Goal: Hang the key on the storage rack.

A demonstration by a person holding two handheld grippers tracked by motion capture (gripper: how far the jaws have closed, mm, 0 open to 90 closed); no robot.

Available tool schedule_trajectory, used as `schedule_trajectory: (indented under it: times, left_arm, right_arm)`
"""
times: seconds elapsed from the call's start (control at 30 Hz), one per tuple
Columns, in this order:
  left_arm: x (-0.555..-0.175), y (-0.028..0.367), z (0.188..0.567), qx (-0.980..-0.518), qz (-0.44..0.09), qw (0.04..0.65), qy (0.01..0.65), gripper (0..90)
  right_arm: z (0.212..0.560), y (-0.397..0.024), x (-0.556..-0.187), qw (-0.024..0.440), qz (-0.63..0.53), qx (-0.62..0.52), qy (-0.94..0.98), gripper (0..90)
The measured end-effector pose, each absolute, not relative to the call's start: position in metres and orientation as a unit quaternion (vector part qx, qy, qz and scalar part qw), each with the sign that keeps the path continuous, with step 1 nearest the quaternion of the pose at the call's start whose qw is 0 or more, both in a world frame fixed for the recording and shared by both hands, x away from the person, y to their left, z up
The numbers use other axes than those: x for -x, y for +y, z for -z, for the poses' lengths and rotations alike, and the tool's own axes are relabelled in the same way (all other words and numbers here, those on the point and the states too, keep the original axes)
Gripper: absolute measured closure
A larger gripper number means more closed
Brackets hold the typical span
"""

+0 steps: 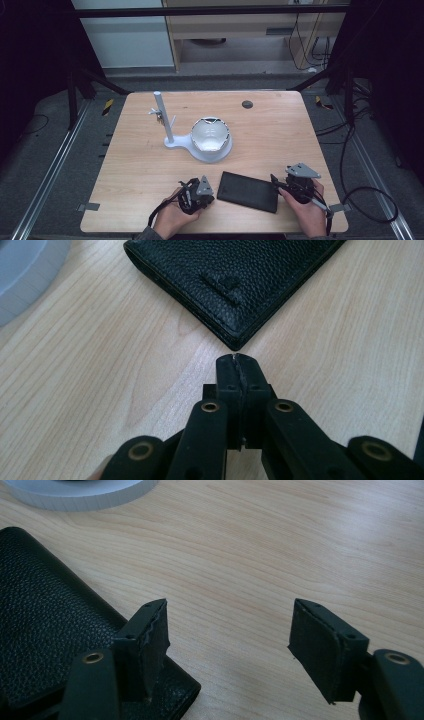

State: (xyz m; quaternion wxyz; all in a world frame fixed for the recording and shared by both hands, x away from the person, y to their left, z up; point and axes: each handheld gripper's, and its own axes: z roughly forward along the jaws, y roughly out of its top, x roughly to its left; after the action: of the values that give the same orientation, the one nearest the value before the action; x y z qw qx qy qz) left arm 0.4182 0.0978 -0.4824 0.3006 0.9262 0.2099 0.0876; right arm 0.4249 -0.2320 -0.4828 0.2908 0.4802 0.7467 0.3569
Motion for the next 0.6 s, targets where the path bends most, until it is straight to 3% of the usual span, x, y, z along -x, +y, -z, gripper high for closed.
schedule_trajectory:
  times: [0.6]
  left_arm:
    - [-0.4182, 0.0896, 0.4867, -0.925, -0.092, 0.305, 0.207, 89.0]
  right_arm:
    - [0.4812, -0.2278, -0.4241, 0.285, -0.361, -0.471, 0.753, 31.3]
